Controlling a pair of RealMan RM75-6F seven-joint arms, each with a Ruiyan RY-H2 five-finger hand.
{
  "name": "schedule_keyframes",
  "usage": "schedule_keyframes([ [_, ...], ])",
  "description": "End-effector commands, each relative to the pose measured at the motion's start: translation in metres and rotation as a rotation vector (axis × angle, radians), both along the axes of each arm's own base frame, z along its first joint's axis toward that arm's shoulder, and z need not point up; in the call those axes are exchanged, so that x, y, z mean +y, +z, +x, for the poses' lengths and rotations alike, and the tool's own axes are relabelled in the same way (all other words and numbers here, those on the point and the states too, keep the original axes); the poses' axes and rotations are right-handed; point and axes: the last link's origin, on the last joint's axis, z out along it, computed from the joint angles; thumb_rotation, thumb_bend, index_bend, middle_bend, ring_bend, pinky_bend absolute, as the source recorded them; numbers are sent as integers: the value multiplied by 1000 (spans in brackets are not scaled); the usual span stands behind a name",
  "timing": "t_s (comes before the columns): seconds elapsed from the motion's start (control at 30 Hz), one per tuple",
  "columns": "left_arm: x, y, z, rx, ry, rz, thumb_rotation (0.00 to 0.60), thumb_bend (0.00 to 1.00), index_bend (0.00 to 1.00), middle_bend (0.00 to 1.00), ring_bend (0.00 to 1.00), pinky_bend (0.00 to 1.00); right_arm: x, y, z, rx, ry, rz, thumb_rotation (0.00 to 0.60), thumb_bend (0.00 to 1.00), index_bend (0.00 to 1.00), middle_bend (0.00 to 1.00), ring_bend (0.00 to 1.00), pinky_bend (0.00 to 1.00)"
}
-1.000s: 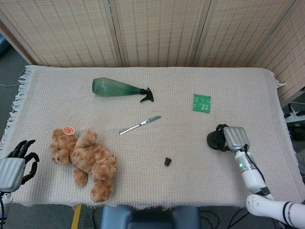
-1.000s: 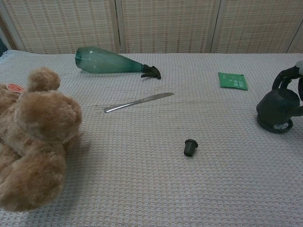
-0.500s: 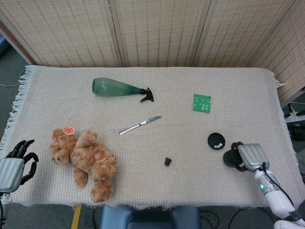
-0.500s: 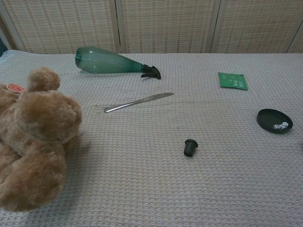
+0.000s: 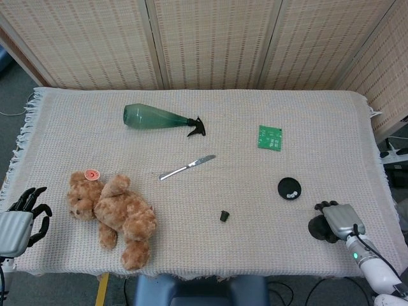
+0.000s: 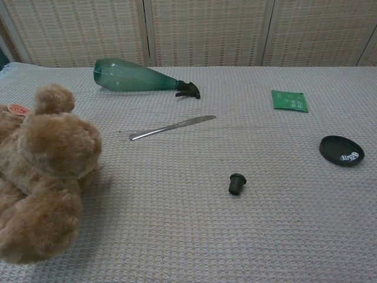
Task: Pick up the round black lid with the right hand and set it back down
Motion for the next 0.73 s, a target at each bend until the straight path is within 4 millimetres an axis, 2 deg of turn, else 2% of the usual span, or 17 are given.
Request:
schedule_keyframes([
  [0.03,0,0,0,0,1,-1,600,532,536,124,100,389,6,10,6,-37,33,-25,600,144,60,30,25,280],
  [0.13,1,0,0,1,2,-2,600,533,536,123,100,389,14,23,7,-67,72,-102,600,144,39,21,5,263],
  [0.23,0,-1,0,3,1,-5,600,533,535,124,100,389,25,34,3,-104,109,-249,600,144,36,21,1,261],
  [0.4,1,-2,0,5,-1,-11,600,533,536,123,100,389,38,37,-11,-52,167,-457,600,144,51,21,2,261],
  [0.47,1,-2,0,3,0,-11,600,532,534,124,100,389,40,36,-16,-31,157,-495,600,144,55,21,2,261],
  [0.73,0,-5,1,14,-4,-18,600,532,534,124,100,389,40,34,-15,-54,190,-530,600,144,58,21,2,261],
])
